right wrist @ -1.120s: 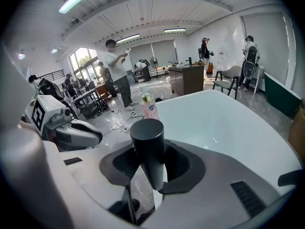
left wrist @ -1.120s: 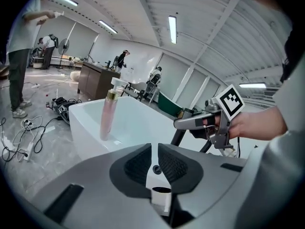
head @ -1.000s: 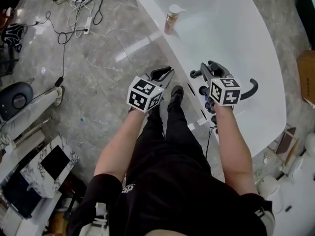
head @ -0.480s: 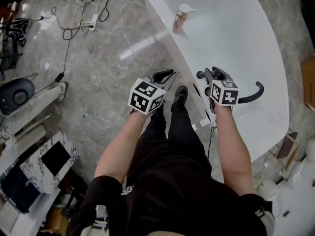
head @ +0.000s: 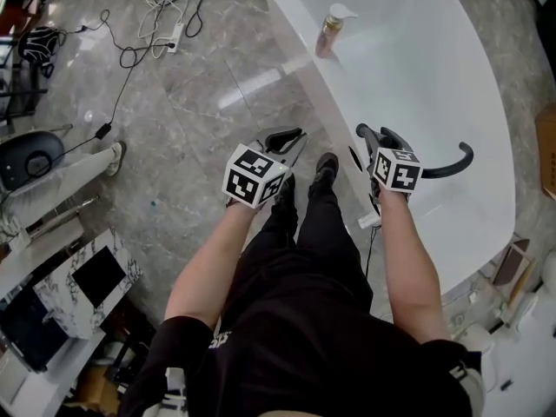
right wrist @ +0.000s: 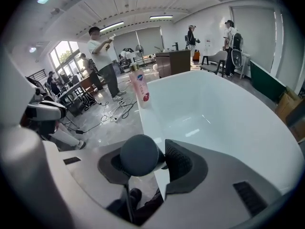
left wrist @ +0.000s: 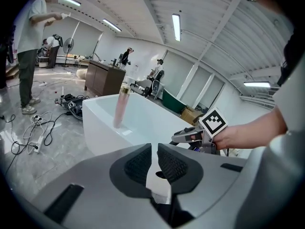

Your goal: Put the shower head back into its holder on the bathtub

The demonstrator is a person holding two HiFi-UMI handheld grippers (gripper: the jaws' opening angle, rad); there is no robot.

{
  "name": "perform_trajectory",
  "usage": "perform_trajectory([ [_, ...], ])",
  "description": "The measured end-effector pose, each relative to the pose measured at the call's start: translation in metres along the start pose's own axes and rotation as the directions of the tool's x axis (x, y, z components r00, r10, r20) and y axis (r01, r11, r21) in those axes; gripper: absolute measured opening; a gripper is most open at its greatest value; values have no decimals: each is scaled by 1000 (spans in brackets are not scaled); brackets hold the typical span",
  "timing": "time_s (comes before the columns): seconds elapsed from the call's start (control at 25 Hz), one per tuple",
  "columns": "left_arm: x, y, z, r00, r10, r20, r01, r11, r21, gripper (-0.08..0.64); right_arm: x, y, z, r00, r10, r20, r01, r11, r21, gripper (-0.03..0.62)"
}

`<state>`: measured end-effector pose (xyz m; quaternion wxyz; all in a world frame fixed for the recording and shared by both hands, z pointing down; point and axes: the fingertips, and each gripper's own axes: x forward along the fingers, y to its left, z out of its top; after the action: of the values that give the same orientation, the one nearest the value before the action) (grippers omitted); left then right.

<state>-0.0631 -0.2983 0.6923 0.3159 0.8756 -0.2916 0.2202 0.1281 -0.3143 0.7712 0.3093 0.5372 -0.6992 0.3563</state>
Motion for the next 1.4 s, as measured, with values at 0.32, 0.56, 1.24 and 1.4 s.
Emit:
perform_trajectory([
  [0.32, -30, -7, -8, 1000, 10, -3, -10, 1000, -8, 54, -23, 16, 21, 996, 10, 86, -13, 999, 36, 187],
  [0.56, -43, -27, 27, 999, -20, 45, 19, 1000, 24, 54, -80, 28, 64, 977, 32, 211, -39, 999, 29, 197],
  [1.24, -70, -116, 99, 985, -135, 108, 116, 979, 167, 48, -321, 14, 89, 842, -45, 538, 9, 998, 70, 15],
  [1.4, -67, -148, 118, 982, -146, 120, 118, 970, 215, 48, -356, 8, 82, 818, -6, 575, -21, 999, 40, 15],
])
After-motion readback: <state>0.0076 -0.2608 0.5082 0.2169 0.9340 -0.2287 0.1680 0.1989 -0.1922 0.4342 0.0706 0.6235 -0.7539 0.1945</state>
